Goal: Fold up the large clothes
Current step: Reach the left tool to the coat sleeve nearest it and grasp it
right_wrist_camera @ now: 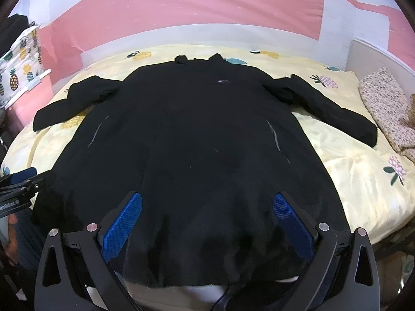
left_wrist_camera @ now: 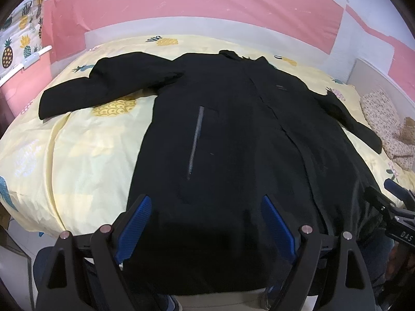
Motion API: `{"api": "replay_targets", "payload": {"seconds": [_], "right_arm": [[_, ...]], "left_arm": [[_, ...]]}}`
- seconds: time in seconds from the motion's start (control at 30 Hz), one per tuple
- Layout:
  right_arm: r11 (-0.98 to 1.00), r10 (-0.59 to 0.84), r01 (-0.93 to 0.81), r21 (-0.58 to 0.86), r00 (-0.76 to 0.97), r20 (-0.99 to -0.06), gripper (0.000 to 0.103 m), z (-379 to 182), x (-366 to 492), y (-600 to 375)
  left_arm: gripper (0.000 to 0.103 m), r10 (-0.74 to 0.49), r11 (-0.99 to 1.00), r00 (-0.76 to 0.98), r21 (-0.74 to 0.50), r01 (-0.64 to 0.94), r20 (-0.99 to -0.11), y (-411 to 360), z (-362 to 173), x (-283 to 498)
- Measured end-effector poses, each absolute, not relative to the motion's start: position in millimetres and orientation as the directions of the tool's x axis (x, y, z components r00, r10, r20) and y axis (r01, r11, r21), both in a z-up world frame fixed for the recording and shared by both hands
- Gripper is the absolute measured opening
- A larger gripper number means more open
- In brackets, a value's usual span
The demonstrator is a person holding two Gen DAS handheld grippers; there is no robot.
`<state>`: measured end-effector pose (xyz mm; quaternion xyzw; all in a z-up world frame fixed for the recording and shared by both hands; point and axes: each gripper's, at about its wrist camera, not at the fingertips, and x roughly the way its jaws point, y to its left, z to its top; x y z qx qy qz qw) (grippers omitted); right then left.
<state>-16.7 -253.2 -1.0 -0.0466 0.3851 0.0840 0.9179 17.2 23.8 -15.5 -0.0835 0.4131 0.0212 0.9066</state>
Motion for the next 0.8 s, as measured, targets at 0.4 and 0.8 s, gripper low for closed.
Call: {"api": "replay_targets", "payload": {"seconds": [0.4,0.8], "right_arm": [[0.957,0.185,-0.29,-0.022,0.664,-0.724,0.101,-10.2,32.3,-223.2],[0.925,0.242,-0.378,-0.03,0.649,-0.721,0.101,-16.3,94.0,-183.0]], "left_arm": [[0.088,0.037,0.969,0.651,-0.133,-0.21,-0.758,77.6,-30.4,64.0],[0.088,0.136,0.923,0.662,-0.149,-0.355,-0.737,168.3,-43.1,128.0]]}}
